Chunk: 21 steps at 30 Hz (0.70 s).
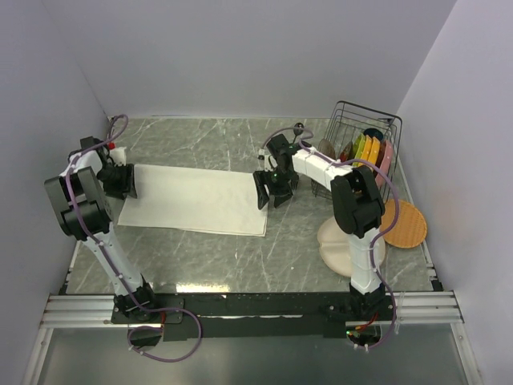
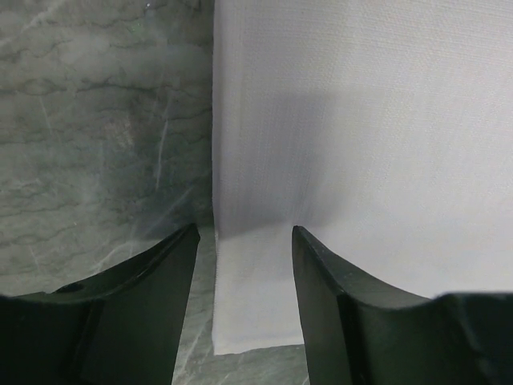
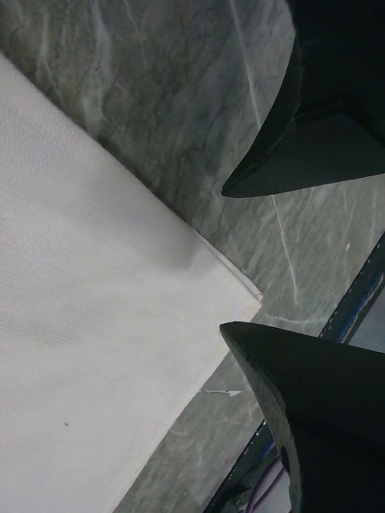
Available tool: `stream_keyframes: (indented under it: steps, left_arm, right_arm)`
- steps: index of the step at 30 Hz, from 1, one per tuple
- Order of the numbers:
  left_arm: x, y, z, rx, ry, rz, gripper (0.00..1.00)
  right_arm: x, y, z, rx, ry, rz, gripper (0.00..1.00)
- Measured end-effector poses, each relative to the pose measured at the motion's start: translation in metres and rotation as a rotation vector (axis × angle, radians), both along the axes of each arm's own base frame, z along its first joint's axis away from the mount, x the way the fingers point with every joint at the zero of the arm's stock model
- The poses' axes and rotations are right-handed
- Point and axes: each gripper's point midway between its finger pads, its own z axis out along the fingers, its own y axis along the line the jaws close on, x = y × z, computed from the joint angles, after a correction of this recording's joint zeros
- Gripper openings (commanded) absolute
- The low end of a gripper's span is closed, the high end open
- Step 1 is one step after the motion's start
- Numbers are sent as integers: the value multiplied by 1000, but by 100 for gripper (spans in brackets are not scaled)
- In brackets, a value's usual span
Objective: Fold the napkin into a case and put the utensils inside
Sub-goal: Pick up the rectangle-folded napkin at the corner of the board.
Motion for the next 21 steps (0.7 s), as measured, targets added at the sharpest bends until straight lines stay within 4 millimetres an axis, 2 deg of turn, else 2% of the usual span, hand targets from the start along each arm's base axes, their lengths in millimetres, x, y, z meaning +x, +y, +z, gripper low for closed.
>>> stream_keyframes:
  steps: [6, 9, 13, 15, 18, 21]
  left_arm:
    - [1, -1, -1, 34, 4, -23, 60]
    - [2, -2, -2, 47, 8, -33, 55]
    - [3, -1, -2, 73, 8, -49, 44]
    - [4, -1, -3, 85, 7, -56, 42]
    - [6, -2, -4, 102, 2, -68, 33]
    - [8, -4, -4, 112, -8, -72, 15]
  right_arm:
    - [0, -2, -1, -12, -1, -3, 70]
    - [0, -2, -2, -14, -2, -3, 70]
    - [1, -4, -3, -25, -10, -2, 68]
    - [2, -5, -3, -30, -13, 0, 67]
    - [2, -7, -4, -41, -19, 3, 65]
    - [3, -9, -6, -50, -19, 1, 63]
